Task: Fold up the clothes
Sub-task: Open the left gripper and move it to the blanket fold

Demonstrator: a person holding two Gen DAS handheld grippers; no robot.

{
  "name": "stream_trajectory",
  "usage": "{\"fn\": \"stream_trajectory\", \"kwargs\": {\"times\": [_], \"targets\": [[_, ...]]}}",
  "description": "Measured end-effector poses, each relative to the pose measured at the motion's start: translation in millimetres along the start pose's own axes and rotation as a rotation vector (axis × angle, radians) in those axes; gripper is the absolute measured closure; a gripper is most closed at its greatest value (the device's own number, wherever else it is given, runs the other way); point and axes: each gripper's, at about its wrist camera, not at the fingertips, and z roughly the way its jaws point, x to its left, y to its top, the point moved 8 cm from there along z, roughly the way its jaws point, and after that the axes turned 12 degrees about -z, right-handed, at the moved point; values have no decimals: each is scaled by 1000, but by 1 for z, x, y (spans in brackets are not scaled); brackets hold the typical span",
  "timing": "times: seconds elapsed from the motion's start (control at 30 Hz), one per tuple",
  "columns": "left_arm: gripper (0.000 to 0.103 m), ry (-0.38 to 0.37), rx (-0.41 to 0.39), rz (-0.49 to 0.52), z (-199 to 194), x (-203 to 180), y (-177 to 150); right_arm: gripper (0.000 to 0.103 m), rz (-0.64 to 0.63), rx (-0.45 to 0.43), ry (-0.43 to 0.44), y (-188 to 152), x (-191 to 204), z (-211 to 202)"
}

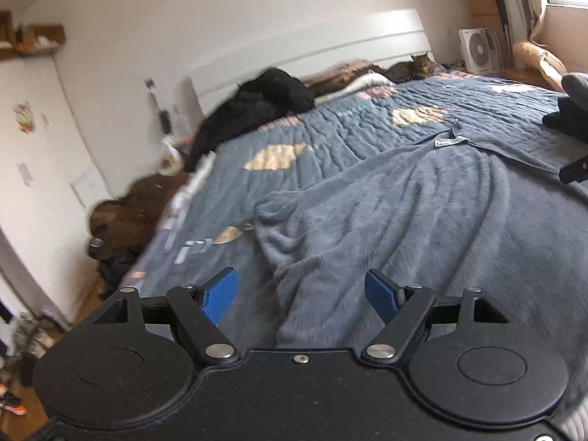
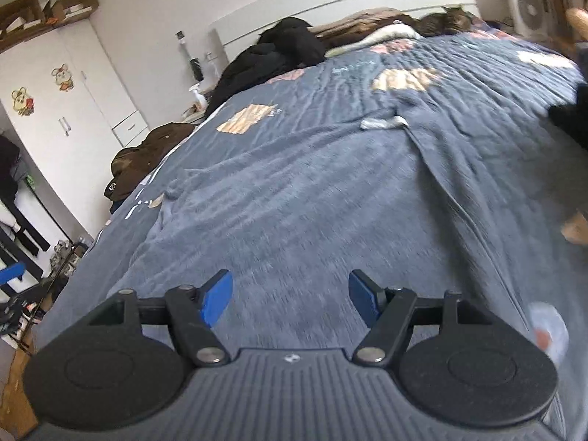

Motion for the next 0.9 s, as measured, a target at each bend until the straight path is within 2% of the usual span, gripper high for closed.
{"fn": "stream_trajectory", "kwargs": {"times": [0.2, 0.27, 0.5, 0.7, 0.9], "targets": [[42, 2, 79, -98, 102, 24, 45, 34, -45, -13, 22, 27, -1, 28], [45, 19, 100, -97, 130, 30, 54, 34, -8, -30, 43, 29, -6, 33], [46, 58, 187, -33, 222, 40, 74, 34, 86, -56, 48, 36, -20, 57], [46, 37, 252, -146, 276, 49, 76, 34, 140, -109, 144, 44, -10, 66], [46, 67, 289, -118, 317, 45, 74, 34, 143, -128, 141, 44, -9, 71]]}}
